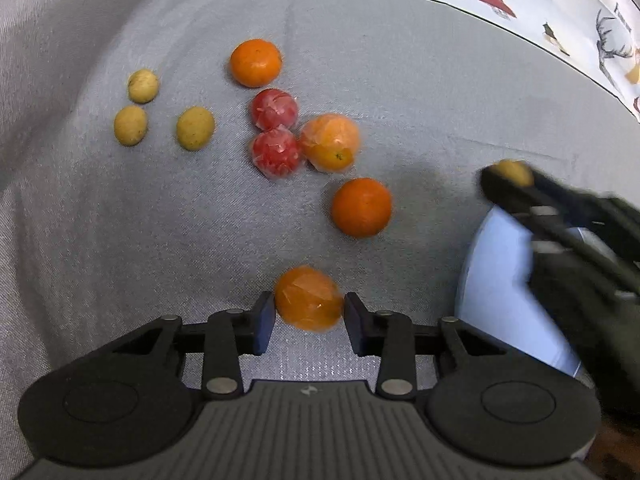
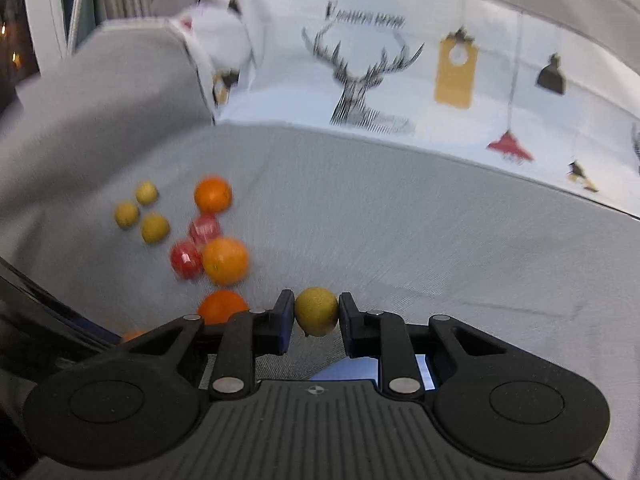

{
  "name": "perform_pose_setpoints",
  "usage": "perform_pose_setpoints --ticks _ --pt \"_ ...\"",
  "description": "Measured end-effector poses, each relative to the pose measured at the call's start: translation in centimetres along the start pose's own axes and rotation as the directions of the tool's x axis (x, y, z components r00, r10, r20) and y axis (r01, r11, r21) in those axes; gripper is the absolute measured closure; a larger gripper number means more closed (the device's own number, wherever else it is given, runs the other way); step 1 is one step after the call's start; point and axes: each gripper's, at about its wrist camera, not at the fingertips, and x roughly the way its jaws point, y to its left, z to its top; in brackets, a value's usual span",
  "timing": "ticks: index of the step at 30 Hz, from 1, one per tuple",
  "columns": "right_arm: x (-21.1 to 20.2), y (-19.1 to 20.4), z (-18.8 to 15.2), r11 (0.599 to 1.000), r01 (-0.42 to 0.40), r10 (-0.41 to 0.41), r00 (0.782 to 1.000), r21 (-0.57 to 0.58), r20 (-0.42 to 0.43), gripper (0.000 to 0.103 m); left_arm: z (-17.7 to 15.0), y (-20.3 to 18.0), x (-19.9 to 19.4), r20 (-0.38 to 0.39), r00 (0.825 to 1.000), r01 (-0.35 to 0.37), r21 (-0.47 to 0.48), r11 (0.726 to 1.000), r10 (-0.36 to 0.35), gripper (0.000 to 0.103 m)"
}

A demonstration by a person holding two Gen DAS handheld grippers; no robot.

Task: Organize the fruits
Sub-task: 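Carry the bagged orange and yellow fruit over the blue plate with both tools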

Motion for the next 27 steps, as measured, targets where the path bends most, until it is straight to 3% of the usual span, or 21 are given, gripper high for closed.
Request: perform_pose_setpoints --ticks 5,8,11,13,15,18,21,24,27 --pt "-6.7 -1.4 0.0 0.999 -0.017 0.013 0.995 0.041 0.098 0.078 -0.9 -0.6 -1.4 0.090 0.996 -0.002 0.022 1.000 0.000 0.062" --pt "-9.1 -2.9 -1.9 0.997 0.017 -0.026 0.992 0.070 0.123 0.078 -1.6 -1.1 -3.0 0.195 0.980 0.025 0.052 0.998 -0.035 0.062" --pt "-9.2 -5.0 -4.4 0.985 0.084 -0.096 0.992 0.154 0.076 0.078 -3.0 -1.9 -5.1 0.314 0.943 0.081 0.100 0.992 -0.109 0.062" --pt "-9.3 -6.6 -5.1 0.971 0.101 -0.117 0.991 0.216 0.062 0.078 -3.9 -3.0 -6.4 0.388 0.912 0.078 0.143 0.987 -0.129 0.062" --pt "-9.6 -7.5 -5.6 0.967 0.127 -0.146 0.987 0.219 0.072 0.078 -4.9 -4.3 -7.4 0.469 0.873 0.042 0.200 0.979 -0.133 0.062" --pt "-9.8 -8.8 -6.5 0.961 0.157 -0.175 0.983 0.226 0.061 0.078 -5.9 -6.6 -7.8 0.540 0.834 -0.042 0.270 0.962 -0.114 0.062" --pt "-9.8 -9.1 -6.8 0.961 0.157 -0.174 0.983 0.228 0.059 0.078 -7.0 -8.4 -8.2 0.580 0.806 -0.081 0.310 0.947 -0.121 0.062" --pt "-9.4 -8.7 -6.5 0.964 0.160 -0.175 0.983 0.210 0.053 0.078 -8.3 -9.1 -8.0 0.593 0.784 -0.034 0.335 0.942 -0.182 0.062" --pt "-9.2 -8.2 -6.2 0.969 0.162 -0.174 0.984 0.187 0.048 0.078 -8.9 -10.1 -7.0 0.539 0.795 0.082 0.356 0.931 -0.276 0.062"
